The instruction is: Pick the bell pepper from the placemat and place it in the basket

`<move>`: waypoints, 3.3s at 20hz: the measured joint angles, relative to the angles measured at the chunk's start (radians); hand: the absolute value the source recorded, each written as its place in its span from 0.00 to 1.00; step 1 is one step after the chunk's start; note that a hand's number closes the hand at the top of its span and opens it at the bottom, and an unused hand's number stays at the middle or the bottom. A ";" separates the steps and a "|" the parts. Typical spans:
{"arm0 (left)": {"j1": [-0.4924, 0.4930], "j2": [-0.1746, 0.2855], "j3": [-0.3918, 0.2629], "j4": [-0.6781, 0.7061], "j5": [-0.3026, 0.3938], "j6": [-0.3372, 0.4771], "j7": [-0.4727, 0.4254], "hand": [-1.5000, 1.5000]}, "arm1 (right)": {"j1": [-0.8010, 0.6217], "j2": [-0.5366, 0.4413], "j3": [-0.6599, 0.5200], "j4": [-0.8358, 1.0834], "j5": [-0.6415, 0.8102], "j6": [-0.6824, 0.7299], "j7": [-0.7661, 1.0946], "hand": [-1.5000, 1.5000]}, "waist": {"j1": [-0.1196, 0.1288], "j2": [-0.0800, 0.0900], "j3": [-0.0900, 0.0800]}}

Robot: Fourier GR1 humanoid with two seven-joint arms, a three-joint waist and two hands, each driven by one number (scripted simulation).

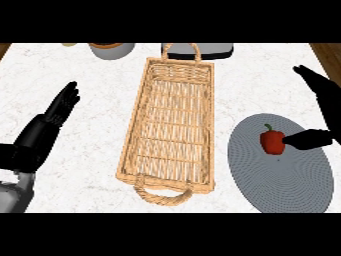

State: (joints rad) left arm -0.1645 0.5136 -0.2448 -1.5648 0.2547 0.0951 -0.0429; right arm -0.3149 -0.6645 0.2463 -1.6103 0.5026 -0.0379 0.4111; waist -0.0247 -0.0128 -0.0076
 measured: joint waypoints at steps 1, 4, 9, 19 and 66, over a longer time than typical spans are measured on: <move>0.001 -0.001 -0.001 -0.006 0.000 0.000 0.003 0.50 | -0.009 -0.024 0.003 -0.027 -0.018 0.064 0.046 0.00 | 0.000 -0.001 0.000; 0.002 0.001 0.006 -0.006 -0.002 -0.007 -0.004 0.50 | -0.031 -0.079 0.000 -0.110 -0.107 0.248 0.172 0.00 | 0.001 0.000 0.002; 0.002 -0.011 0.018 -0.007 -0.011 -0.017 -0.001 0.50 | -0.010 -0.150 -0.088 -0.254 -0.297 0.462 0.331 0.00 | 0.004 0.004 0.005; -0.006 -0.076 0.061 0.010 -0.067 -0.070 0.003 0.50 | 0.117 -0.131 -0.276 -0.429 -0.374 0.580 0.413 0.00 | 0.018 0.011 0.007; 0.014 -0.284 0.240 -0.032 -0.279 -0.254 0.054 0.50 | 0.152 0.320 -0.252 0.085 0.314 0.304 -0.165 0.00 | 0.026 0.013 0.008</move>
State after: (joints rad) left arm -0.1504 0.2296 -0.0044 -1.5964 -0.0238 -0.1587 0.0112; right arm -0.1630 -0.3444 -0.0053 -1.5256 0.8161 0.2666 0.2457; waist 0.0017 -0.0002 0.0000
